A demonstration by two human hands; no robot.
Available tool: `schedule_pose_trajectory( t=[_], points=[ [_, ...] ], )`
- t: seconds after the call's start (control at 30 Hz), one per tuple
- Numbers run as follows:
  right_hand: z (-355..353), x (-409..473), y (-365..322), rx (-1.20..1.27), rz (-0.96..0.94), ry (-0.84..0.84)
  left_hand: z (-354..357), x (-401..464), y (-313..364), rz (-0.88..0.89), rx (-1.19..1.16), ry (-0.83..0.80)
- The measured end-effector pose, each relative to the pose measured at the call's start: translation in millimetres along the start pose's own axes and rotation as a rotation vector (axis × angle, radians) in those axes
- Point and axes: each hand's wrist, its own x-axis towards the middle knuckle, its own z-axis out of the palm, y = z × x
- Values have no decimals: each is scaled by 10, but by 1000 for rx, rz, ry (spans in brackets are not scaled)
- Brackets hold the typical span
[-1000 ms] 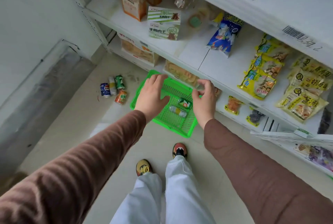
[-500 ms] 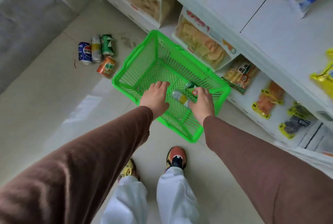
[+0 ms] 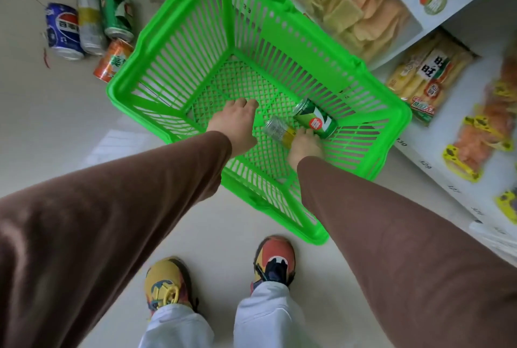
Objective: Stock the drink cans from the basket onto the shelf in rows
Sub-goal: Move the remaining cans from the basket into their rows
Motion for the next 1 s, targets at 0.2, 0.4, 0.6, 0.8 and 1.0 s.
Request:
schedule_pose_trajectory(
  t=[0.2,0.4,0.6,0.8,1.0],
  points=[
    [193,182,-18,-116,63,85,60,174,-83,26,7,-6],
    [-140,-168,-13,209,58,9,-150,-80,-20,36,20,-6],
    [-1284,-1052,-40,381,-71,87,-1038,-834,283,76,25,32],
    [-3024,-2398,-161,499,-176,250,-2614,-1773,674,110,-2,141],
    [-4739,-3902,-303,650,-252,500,-4334,-2836,1064,215,-76,322]
  ],
)
